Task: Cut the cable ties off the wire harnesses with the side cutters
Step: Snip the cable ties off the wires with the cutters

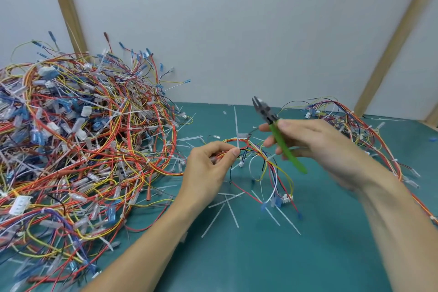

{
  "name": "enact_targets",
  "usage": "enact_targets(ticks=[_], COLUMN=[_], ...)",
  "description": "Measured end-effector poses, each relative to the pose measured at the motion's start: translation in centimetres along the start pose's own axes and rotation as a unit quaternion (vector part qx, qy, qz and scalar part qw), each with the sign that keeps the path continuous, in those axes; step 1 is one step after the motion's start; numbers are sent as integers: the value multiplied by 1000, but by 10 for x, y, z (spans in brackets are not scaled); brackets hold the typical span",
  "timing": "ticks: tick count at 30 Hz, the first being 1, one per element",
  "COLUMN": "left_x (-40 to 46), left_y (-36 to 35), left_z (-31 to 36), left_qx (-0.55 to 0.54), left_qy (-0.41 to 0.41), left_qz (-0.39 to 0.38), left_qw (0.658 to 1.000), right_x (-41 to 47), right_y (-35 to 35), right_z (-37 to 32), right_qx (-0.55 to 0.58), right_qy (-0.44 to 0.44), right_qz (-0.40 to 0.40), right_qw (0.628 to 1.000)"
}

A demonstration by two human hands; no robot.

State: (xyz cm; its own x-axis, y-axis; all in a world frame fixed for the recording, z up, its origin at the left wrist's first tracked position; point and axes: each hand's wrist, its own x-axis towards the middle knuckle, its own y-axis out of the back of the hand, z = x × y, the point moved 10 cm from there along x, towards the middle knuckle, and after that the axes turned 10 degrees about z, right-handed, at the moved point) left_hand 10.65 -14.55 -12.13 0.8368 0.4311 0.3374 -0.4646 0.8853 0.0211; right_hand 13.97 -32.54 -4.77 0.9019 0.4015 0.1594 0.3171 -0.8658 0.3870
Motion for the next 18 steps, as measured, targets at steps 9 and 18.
enact_targets(ticks=[9, 18], left_x=[2, 0], left_y=[-3, -3], left_z=[-6, -1], left_qx=[-16, 8], left_qy=[14, 8], left_qz=[-22, -3], left_qw=[1000, 1000], right_x=[-6, -5], right_y=[10, 18], right_z=[1, -15], right_qx=[-310, -331], right_qy=[49, 118], right_qz=[7, 95], right_qw=[949, 931])
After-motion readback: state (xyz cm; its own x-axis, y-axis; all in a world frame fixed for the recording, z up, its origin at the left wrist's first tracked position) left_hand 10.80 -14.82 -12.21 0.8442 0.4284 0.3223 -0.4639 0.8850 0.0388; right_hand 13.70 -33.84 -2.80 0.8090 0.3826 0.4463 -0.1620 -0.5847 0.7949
